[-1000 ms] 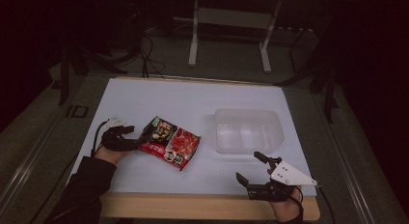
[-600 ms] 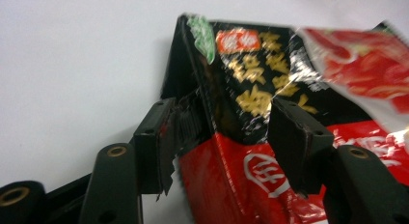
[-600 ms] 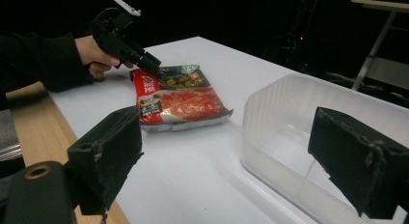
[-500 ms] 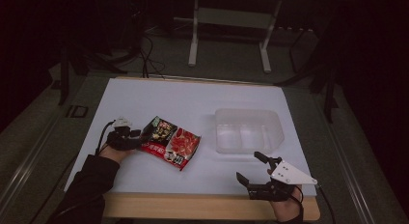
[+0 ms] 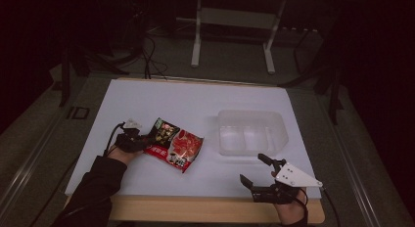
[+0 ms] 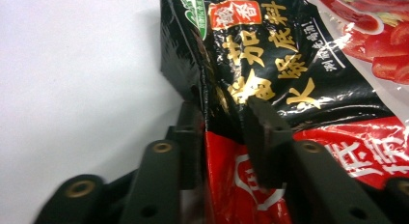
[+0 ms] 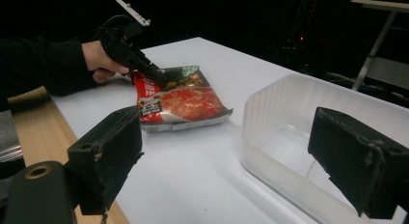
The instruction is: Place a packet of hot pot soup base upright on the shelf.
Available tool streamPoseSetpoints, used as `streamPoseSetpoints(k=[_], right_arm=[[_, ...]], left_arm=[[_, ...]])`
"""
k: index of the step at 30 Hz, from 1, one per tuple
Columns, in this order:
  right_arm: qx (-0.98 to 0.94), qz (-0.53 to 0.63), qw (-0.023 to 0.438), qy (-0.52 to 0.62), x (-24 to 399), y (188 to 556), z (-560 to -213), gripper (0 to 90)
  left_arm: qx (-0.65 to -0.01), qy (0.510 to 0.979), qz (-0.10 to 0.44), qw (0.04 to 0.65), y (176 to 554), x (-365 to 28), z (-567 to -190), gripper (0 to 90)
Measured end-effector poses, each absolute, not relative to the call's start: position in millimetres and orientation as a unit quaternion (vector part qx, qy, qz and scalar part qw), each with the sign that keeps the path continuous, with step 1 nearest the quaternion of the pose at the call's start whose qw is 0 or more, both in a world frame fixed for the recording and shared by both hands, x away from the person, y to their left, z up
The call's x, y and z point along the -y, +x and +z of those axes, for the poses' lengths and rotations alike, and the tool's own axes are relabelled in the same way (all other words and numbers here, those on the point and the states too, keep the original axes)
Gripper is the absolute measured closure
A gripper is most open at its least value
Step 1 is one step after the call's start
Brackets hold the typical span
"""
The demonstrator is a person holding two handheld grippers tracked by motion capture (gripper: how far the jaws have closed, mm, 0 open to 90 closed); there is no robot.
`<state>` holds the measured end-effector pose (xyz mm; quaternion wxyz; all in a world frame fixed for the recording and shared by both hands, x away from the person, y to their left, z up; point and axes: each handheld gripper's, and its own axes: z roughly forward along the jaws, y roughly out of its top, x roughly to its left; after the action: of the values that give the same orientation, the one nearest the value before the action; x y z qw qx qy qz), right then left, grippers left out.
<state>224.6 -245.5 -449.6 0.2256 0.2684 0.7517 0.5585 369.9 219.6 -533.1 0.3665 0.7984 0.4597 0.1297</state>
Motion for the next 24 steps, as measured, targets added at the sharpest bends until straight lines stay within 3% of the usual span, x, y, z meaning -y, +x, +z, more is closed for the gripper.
streamPoseSetpoints(k=[11,24], right_arm=[[-0.752,0.558,0.219,0.273,246,227,-451,11.8],[-0.749,0.559,0.225,0.276,248,226,-450,12.8]], left_arm=[[-0.463,0.791,0.158,0.368,366,-216,-532,87.0],[-0.441,0.781,0.201,0.394,355,-211,-502,88.2]])
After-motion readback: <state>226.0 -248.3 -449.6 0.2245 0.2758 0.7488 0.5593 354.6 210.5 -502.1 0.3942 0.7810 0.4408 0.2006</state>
